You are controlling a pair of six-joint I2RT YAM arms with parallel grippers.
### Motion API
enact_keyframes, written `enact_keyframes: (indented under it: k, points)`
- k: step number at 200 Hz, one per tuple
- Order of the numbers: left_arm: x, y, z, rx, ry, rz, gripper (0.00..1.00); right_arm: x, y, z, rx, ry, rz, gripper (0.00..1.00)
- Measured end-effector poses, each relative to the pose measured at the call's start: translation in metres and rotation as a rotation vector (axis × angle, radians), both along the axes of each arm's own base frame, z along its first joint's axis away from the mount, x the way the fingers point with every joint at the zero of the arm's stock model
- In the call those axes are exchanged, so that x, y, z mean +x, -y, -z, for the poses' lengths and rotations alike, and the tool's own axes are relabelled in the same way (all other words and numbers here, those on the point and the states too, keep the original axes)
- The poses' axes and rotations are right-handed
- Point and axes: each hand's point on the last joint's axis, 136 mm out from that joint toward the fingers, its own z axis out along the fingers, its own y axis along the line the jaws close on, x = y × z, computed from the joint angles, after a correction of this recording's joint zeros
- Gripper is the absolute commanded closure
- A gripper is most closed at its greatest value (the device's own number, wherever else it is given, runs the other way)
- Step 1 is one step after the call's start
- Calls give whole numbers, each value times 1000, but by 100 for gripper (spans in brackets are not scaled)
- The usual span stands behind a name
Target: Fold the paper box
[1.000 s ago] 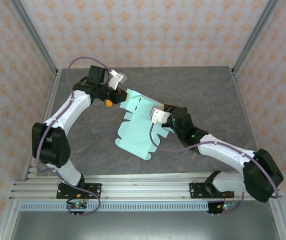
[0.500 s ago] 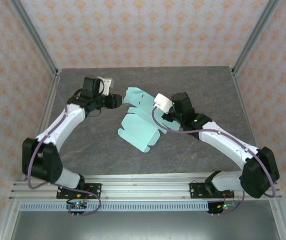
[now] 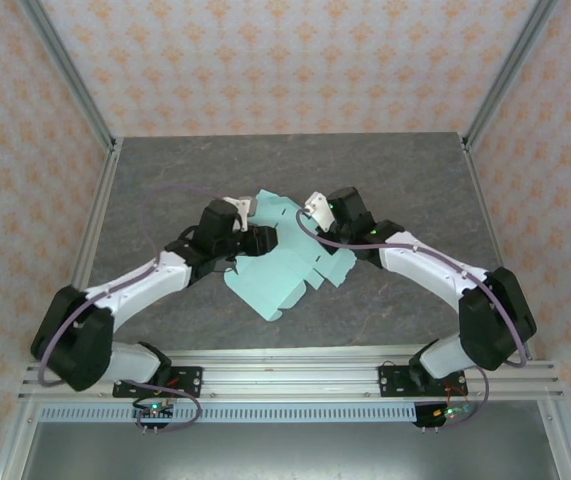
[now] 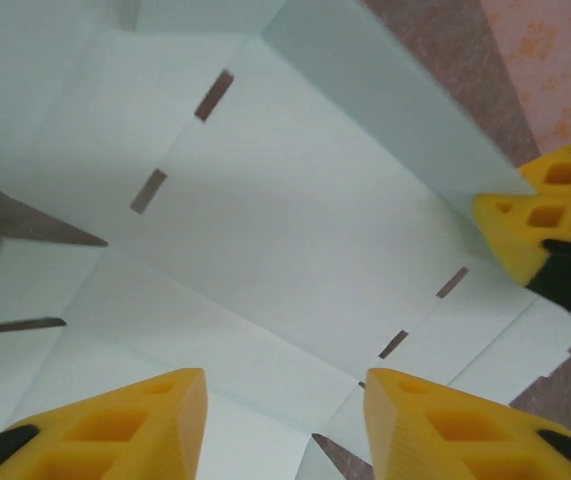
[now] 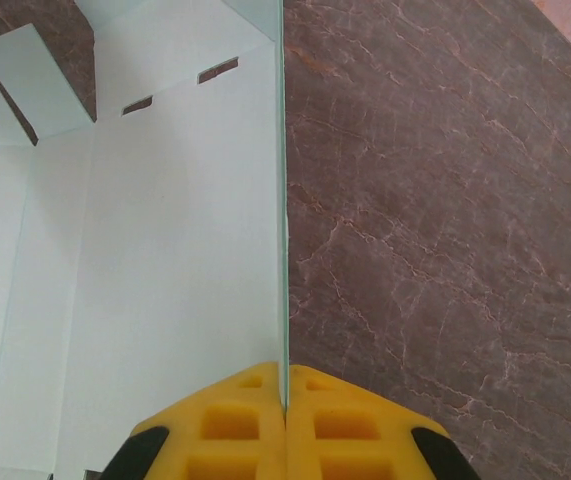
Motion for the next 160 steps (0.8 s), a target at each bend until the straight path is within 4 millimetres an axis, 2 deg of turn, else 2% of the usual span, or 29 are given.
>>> enact_keyframes:
  k: [26,47,84,128,160]
  points:
    - [0,15,33,12,-67,19,70,2,0,-3,8,3,9,100]
    - [5,22,48,23,-90,32,79,2,-1,-3,9,5,11,100]
    - [18,31,59,23,-89,37,88,3,1,-1,0,3,18,100]
    - [22,35,77,33,-116,42,92,5,3,5,-12,-6,26,100]
    - [22,35,77,33,-115,43,92,7,5,9,-18,-13,34,100]
